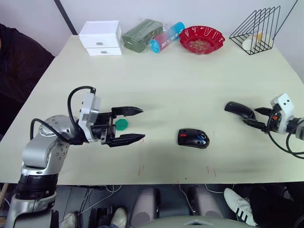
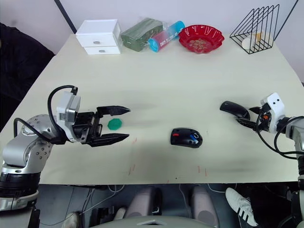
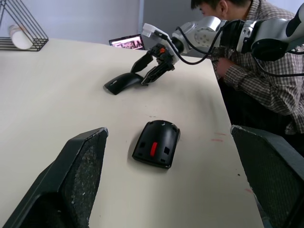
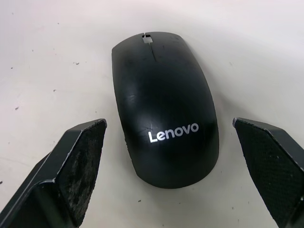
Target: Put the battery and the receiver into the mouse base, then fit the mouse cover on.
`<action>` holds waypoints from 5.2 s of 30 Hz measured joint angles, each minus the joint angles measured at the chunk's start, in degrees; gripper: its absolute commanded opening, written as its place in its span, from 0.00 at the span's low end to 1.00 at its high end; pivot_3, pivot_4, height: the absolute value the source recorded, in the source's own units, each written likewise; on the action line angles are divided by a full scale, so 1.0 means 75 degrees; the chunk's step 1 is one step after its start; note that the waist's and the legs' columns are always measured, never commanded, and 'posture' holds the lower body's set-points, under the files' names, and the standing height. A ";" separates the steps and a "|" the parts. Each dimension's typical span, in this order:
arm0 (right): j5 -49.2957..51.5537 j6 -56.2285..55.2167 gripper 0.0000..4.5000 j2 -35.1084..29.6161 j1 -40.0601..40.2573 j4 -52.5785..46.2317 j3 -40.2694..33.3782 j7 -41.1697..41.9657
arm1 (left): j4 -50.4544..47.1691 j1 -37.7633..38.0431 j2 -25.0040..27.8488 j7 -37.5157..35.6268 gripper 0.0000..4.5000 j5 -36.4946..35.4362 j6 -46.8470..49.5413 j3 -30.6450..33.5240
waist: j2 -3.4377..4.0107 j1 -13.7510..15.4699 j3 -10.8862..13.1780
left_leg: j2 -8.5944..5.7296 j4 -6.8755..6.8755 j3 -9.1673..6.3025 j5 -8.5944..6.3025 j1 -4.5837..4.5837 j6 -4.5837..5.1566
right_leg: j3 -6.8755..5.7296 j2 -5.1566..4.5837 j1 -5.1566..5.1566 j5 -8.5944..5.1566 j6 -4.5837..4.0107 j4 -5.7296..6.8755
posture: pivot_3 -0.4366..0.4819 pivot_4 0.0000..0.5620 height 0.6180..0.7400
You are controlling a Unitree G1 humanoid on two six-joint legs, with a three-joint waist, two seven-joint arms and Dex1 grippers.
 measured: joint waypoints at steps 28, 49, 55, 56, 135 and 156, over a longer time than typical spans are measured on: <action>-0.0155 -0.0256 1.00 0.0117 -0.0276 0.0468 0.0107 0.0108 | -0.0643 0.1216 -0.0018 0.0334 0.99 -0.0125 -0.0226 0.0504 | 0.0000 -0.0001 0.0000 | 0.0002 -0.0002 0.0015 0.0000 0.0006 0.0000 | 0.0012 -0.0001 -0.0001 0.0000 0.0000 0.0002 | 0.48 0.27 1.00; -0.0340 -0.0500 1.00 0.0247 -0.0490 0.0749 0.0158 0.0310 | -0.0546 0.1158 0.0003 0.0138 0.99 0.0041 -0.0439 0.0457 | 0.0000 -0.0001 0.0000 | 0.0002 -0.0003 0.0019 0.0000 0.0007 0.0000 | 0.0016 -0.0001 -0.0003 0.0001 0.0000 0.0002 | 0.48 0.27 1.00; -0.0499 -0.0759 1.00 0.0133 -0.0490 0.0844 0.0191 0.0458 | -0.0509 0.1150 0.0003 0.0109 0.99 0.0149 -0.0487 0.0456 | 0.0000 0.0001 0.0000 | 0.0001 -0.0003 0.0020 0.0000 0.0007 0.0000 | 0.0016 -0.0001 -0.0003 0.0000 0.0000 0.0002 | 0.48 0.27 1.00; -0.0505 -0.0780 0.94 0.0133 -0.0490 0.0867 0.0190 0.0459 | -0.0506 0.1150 0.0003 0.0105 1.00 0.0150 -0.0491 0.0456 | 0.0000 -0.0001 0.0000 | 0.0002 -0.0003 0.0021 0.0000 0.0007 0.0000 | 0.0016 -0.0001 -0.0003 0.0000 0.0000 0.0002 | 0.48 0.27 1.00; 0.0191 0.3273 0.64 -0.0974 -0.0076 -0.7403 0.2862 0.0033 | 0.1435 -0.0671 0.0368 -0.1762 1.00 0.1051 -0.1555 -0.0593 | -0.0047 0.0012 0.0019 | 0.0005 -0.0007 0.0053 -0.0001 -0.0017 0.0001 | 0.0050 0.0004 -0.0054 0.0003 0.0005 0.0014 | 0.48 0.27 1.00; -0.0111 0.4149 0.64 -0.0645 -0.0522 -0.7499 0.3766 -0.0414 | 0.1247 -0.0615 0.0450 -0.1726 1.00 0.1047 -0.1528 -0.0583 | -0.0052 0.0013 0.0019 | 0.0005 -0.0007 0.0054 -0.0001 -0.0019 0.0001 | 0.0049 0.0003 -0.0055 0.0003 0.0005 0.0014 | 0.48 0.27 1.00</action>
